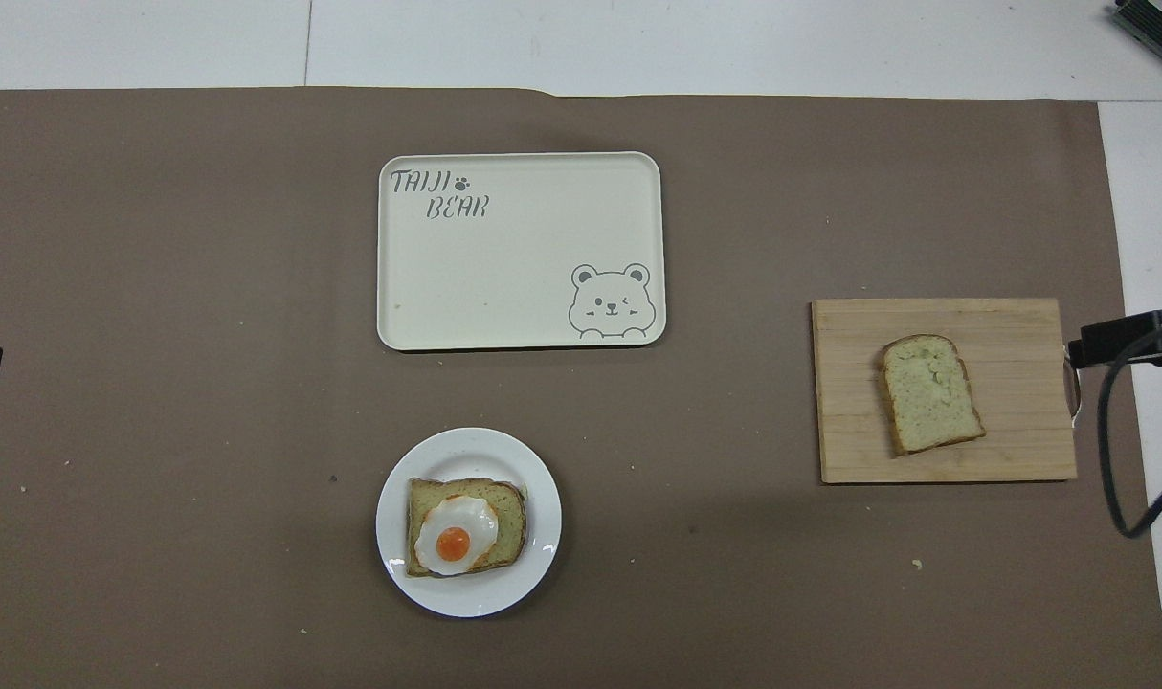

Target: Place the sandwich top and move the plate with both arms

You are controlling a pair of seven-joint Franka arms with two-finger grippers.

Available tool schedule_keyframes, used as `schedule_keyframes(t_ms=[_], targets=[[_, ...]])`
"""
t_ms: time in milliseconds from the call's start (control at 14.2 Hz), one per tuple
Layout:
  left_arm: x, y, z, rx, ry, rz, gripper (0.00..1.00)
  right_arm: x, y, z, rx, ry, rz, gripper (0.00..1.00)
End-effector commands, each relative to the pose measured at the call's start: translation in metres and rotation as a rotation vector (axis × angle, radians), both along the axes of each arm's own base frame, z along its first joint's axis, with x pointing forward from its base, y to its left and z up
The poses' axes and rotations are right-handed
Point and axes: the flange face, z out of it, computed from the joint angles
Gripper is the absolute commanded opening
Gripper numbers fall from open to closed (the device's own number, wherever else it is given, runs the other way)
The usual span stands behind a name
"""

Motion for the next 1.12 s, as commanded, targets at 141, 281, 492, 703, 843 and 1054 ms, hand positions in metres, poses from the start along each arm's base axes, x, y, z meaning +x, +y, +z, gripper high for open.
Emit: schedule_keyframes(t_ms=[141,281,492,703,843,1054], targets=[[-0.0078,0.0017,0.0030,-0.012,0.005,-0.011,1.00,-0.0009,-0.0048,0.0002,-0.016,-0.012,0.013,1.00],[-0.0080,0.0064,0.0040,-0.012,0.000,0.000,1.00,-0.0009,-0.0048,0.0002,-0.016,-0.011,0.014,1.00],[-0.0082,0.0065,0.0039,-0.012,0.002,0.000,1.00,-0.0011,-0.0056,0.0001,-0.016,-0.010,0.013,1.00],[-0.0081,0.0072,0.0039,-0.013,0.002,0.002,1.00,-0.0011,-0.0056,0.0001,-0.016,-0.010,0.013,1.00],[-0.0087,0.0073,0.0047,-0.013,0.000,0.002,1.00,-0.0016,-0.0057,0.0001,-0.016,-0.010,0.011,1.00],[-0.0082,0.0065,0.0039,-0.012,0.002,0.000,1.00,-0.0024,-0.0057,-0.0003,-0.015,-0.010,0.011,1.00]])
